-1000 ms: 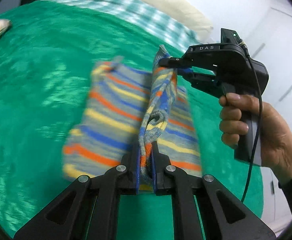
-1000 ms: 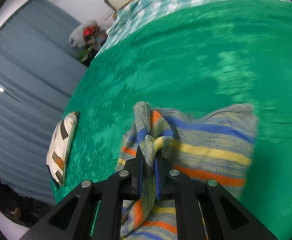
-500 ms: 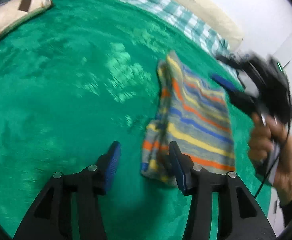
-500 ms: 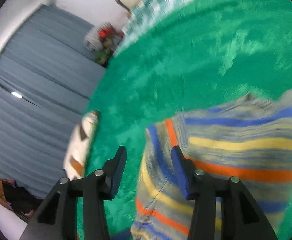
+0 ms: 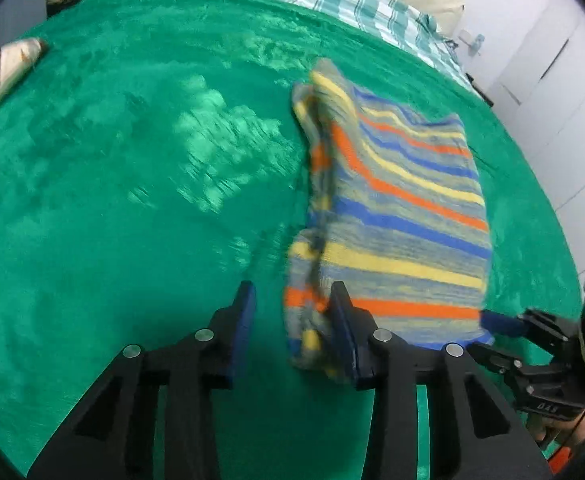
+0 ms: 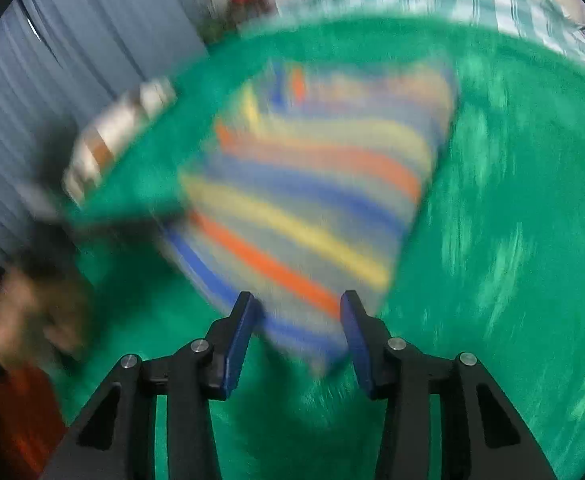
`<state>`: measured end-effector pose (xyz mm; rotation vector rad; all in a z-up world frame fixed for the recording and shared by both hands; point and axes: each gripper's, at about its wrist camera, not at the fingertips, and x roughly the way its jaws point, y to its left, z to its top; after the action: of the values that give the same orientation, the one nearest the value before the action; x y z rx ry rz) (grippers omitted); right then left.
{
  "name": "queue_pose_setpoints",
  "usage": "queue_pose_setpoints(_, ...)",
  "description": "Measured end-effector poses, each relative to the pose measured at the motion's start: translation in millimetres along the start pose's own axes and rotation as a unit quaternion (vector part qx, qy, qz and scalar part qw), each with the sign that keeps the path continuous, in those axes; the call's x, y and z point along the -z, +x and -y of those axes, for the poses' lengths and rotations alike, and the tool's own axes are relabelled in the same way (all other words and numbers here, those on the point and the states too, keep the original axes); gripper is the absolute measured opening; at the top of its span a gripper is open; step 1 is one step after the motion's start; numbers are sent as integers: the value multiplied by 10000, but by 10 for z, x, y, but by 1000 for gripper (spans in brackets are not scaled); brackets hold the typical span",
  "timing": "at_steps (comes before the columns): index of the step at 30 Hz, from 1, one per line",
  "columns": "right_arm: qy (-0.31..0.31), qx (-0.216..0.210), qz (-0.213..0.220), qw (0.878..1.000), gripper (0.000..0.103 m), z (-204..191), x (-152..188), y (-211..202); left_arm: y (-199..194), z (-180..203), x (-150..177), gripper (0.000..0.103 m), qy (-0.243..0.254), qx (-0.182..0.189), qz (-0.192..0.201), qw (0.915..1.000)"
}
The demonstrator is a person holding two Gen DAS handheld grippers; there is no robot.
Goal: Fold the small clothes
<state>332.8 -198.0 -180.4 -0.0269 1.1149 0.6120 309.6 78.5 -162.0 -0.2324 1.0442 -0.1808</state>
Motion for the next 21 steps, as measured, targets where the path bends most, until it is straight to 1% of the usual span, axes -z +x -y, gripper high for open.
queue_pose_setpoints(1, -128, 123, 76, 9998, 45, -31, 58, -19, -75, -6, -32, 44, 34, 22, 78, 10000)
queue_pose_setpoints(2, -150, 121, 129, 9997, 44, -34, 60, -66, -143, -14, -79, 49, 26, 60, 188, 9998)
queue_pose_setpoints(3, -91, 88, 154, 9998, 44, -17, 29, -133, -197, -9, -148, 52, 42, 175, 277, 9995)
queue_pose_setpoints(4, -9, 48, 266, 9996, 44, 10, -39, -227, -200, 12, -273, 60, 64, 421, 321, 9986)
queue_pose_setpoints(5, 15, 24, 407, 9992, 44, 36, -117, -307, -174, 40, -390, 61, 109, 614, 325, 9975)
queue_pose_setpoints(6, 4, 38, 614, 9981, 44, 67, -264, -418, -109, 92, -524, 61, 189, 697, 296, 9970)
queue_pose_setpoints(8, -16, 65, 815, 9967, 44, 122, -542, -495, 162, 222, -845, 61, 375, 722, 81, 9966)
queue_pose_setpoints(9, -24, 84, 884, 9960, 44, 138, -659, -508, 306, 267, -970, 61, 475, 661, -22, 9967)
queue_pose_setpoints(10, -51, 103, 954, 9954, 44, 179, -857, -476, 525, 304, -1118, 51, 639, 442, -164, 9968)
queue_pose_setpoints(11, -65, 71, 949, 9954, 44, 230, -1018, -419, 645, 313, -1199, 34, 727, 280, -241, 9967)
queue_pose_setpoints(12, -17, 26, 880, 9961, 44, 297, -1184, -291, 797, 283, -1310, 30, 742, 211, -306, 9966)
queue_pose_setpoints(14, 191, 48, 752, 9970, 44, 430, -1398, -26, 921, 206, -1426, 30, 614, 183, -238, 9977)
queue_pose_setpoints(15, 351, 86, 639, 9973, 44, 492, -1446, 120, 975, 174, -1470, 31, 573, 172, -224, 9980)
queue_pose_setpoints(17, 892, 337, 237, 9952, 37, 753, -1474, 489, 1066, 160, -1523, 33, 543, 200, -292, 9979)
queue_pose_setpoints(18, 1060, 371, 256, 9933, 37, 821, -1453, 586, 1053, 149, -1521, 34, 568, 194, -276, 9978)
queue_pose_setpoints(19, 1053, 421, 394, 9928, 37, 822, -1454, 564, 1021, 151, -1535, 37, 594, 199, -242, 9977)
queue_pose_setpoints(20, 1062, 470, 426, 9923, 37, 796, -1467, 517, 952, 134, -1546, 37, 569, 210, -189, 9980)
queue_pose_setpoints(21, 1098, 507, 514, 9913, 37, 756, -1462, 428, 828, 83, -1530, 38, 509, 238, -64, 9984)
